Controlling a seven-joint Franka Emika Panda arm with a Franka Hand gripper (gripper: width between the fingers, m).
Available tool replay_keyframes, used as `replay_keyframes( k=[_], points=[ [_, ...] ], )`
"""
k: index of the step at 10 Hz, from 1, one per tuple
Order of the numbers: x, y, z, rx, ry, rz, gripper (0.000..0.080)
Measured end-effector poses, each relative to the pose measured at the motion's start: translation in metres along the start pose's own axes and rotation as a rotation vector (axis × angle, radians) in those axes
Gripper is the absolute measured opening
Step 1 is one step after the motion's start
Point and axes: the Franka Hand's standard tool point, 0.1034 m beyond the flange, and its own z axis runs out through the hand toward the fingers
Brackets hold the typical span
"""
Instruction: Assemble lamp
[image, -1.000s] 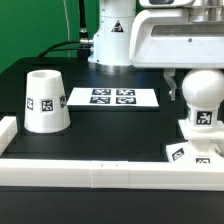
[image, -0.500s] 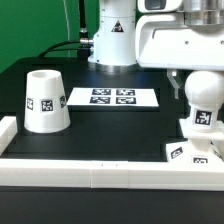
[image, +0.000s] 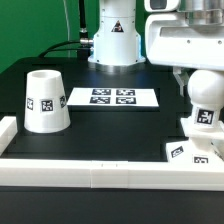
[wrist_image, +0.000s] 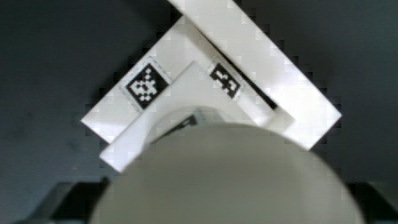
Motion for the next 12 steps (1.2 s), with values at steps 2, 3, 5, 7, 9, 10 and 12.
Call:
replay_keyframes(
  k=[2, 3, 5, 7, 9, 10, 12],
  points=[
    [-0.008, -0.003, -0.009, -0.027, -0.021, -0.221, 0.0688],
    [-0.011, -0.001, -0.010, -0.027, -0.023, -0.306, 0.0697],
    [-0.022, 0.013, -0.013, -0.033, -0.034, -0.500, 0.0699],
    [-0.024, 0.022, -0.013, -0.036, -0.046, -0.544, 0.0699],
    [-0.025, 0.021, -0.012, -0.037, -0.047, -0.548, 0.0699],
    [-0.025, 0.021, -0.012, -0.037, -0.047, -0.549, 0.0699],
    [-0.025, 0.021, -0.012, -0.038, -0.048, -0.549, 0.0699]
  ],
)
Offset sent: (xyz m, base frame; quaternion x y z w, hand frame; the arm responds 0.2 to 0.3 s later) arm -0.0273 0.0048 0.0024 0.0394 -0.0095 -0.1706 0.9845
